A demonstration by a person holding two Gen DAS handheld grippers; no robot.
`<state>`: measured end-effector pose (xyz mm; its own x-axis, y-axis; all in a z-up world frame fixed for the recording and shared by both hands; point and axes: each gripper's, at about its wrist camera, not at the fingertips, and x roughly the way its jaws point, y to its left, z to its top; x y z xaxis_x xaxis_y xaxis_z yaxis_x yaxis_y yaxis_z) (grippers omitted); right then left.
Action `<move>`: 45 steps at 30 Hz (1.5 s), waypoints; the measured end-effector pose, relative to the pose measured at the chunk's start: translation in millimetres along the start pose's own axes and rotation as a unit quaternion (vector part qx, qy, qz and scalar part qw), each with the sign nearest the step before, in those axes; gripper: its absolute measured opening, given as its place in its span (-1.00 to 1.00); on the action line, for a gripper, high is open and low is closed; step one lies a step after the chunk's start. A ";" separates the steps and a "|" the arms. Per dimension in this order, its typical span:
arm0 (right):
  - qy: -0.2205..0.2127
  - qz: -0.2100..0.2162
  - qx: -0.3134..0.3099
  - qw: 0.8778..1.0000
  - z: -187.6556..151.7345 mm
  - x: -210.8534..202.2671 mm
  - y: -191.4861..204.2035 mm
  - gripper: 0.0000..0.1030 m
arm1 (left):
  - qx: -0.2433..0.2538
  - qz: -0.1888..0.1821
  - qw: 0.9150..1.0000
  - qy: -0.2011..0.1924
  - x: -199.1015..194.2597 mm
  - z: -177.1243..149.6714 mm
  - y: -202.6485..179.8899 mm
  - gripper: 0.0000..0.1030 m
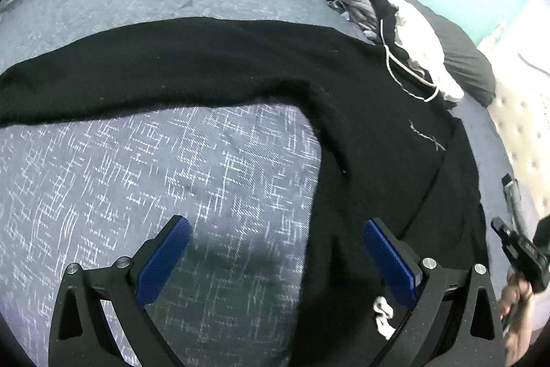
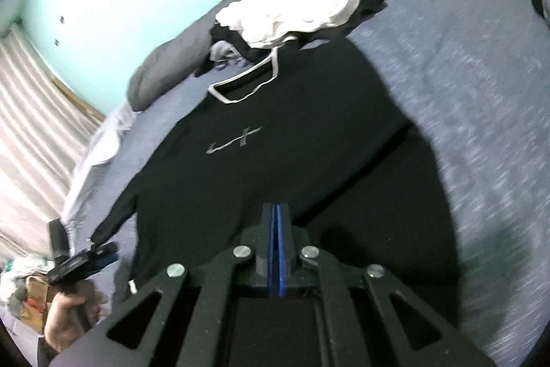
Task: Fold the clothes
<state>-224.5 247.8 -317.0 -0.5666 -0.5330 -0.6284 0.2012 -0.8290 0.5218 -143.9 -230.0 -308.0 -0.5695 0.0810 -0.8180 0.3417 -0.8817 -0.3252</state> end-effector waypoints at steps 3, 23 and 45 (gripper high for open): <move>-0.001 0.026 -0.002 1.000 -10.2 2.0 9.0 -0.98 | 0.002 0.003 1.000 0.000 7.8 8.9 -1.4 0.99; -0.021 0.086 0.022 0.996 -7.3 -2.7 0.1 -0.98 | 0.009 0.128 0.992 -0.018 50.0 42.2 -5.7 0.99; -0.028 0.093 0.024 0.995 -6.1 -2.0 2.2 -0.98 | -0.057 0.094 0.993 -0.040 25.3 37.6 32.5 0.99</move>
<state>-218.0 246.1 -318.1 -0.5677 -0.6643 -0.4862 0.2683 -0.7077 0.6536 -175.3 -274.0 -321.5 -0.5443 -0.1207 -0.8302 0.5274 -0.8188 -0.2268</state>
